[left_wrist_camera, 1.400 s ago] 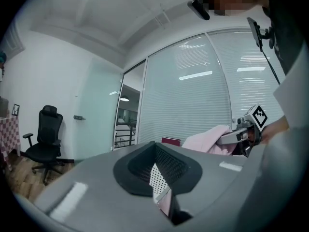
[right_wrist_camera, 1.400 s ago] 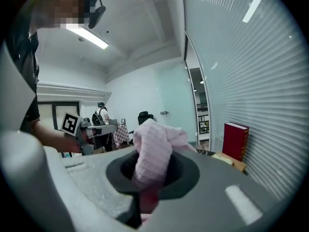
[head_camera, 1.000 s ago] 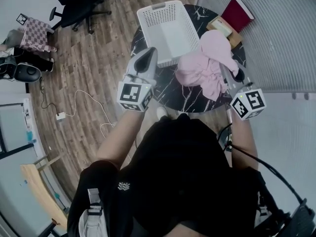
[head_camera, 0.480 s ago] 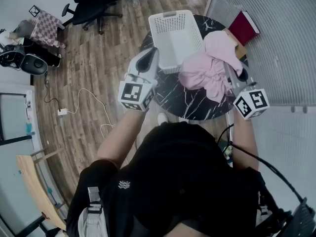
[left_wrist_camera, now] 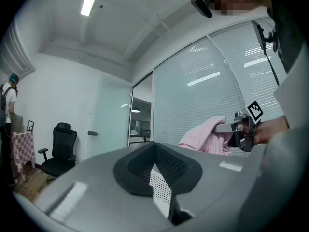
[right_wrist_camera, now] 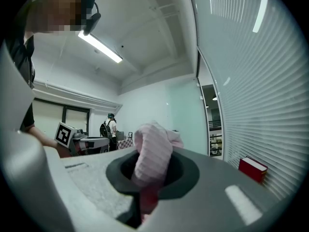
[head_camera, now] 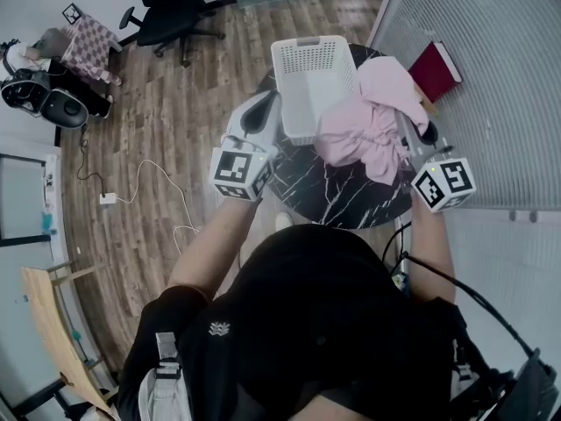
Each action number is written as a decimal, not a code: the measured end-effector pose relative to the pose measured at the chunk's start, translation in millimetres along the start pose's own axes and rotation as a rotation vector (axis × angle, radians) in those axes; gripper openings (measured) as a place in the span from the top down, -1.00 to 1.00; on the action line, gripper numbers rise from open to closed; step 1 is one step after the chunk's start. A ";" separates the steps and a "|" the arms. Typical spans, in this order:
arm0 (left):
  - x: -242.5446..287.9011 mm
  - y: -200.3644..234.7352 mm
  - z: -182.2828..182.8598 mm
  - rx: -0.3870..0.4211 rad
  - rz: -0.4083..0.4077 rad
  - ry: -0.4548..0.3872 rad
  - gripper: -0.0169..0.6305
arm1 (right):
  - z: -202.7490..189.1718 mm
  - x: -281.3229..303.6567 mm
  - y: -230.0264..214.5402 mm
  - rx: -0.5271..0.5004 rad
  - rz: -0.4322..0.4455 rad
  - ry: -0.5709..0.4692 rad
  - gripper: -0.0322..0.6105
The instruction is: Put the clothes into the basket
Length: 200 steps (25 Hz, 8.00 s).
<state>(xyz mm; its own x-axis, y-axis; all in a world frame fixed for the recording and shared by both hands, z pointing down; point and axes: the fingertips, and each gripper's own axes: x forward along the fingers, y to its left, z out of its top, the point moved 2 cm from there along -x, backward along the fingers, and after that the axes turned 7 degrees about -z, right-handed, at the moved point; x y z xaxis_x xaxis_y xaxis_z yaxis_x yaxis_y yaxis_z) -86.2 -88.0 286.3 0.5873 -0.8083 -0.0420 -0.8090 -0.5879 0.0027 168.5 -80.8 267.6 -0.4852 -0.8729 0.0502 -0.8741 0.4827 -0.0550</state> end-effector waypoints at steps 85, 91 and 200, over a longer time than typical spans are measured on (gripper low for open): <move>46.7 122.6 -68.8 -0.078 0.100 0.119 0.93 | -84.9 209.5 -2.2 0.105 0.099 0.130 0.79; 44.0 127.5 -77.5 -0.099 0.108 0.127 0.93 | -95.2 214.7 5.9 0.116 0.110 0.151 0.79; 31.3 116.2 -122.3 -0.128 0.093 0.147 0.93 | -207.3 235.9 8.6 0.147 0.064 0.342 0.33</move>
<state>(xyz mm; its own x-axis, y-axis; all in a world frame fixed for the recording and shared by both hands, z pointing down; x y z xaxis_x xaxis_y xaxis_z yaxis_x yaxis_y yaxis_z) -158.5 -185.6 407.5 0.5155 -0.8497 0.1106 -0.8553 -0.5024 0.1267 41.6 -267.9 485.7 -0.5405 -0.7553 0.3706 -0.8409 0.4987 -0.2101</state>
